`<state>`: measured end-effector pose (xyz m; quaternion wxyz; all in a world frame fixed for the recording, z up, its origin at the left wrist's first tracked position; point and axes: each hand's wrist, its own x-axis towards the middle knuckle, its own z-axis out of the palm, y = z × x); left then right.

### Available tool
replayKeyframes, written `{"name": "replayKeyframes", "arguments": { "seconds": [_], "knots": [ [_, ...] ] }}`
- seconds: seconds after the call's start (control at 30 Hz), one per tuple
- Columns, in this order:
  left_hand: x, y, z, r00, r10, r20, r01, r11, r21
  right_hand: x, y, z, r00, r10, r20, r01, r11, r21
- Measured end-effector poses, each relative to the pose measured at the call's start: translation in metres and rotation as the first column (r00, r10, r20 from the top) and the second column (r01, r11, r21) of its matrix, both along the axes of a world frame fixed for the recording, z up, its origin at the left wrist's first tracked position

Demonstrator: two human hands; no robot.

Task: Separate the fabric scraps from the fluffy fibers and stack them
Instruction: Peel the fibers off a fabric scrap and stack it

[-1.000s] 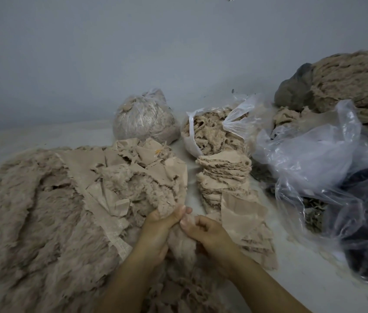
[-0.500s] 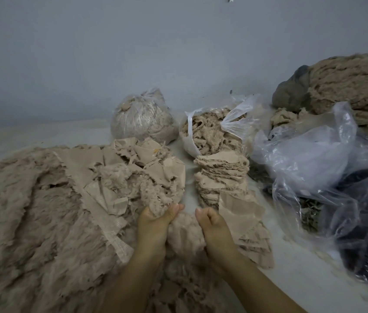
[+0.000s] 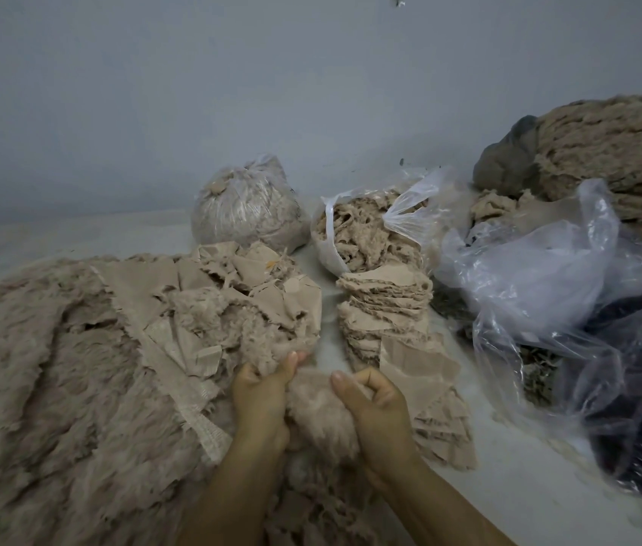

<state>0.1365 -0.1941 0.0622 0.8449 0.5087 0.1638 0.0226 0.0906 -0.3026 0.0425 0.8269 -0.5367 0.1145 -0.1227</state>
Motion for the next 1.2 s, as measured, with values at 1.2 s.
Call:
{"name": "replayKeyframes", "arguments": {
  "seconds": [1.2],
  "knots": [
    [-0.007,0.017,-0.018,0.910,-0.415,0.010,0.408,0.897,0.169,0.013,-0.068,-0.004,0.999,-0.019,-0.028,-0.003,0.772,-0.635]
  ]
}}
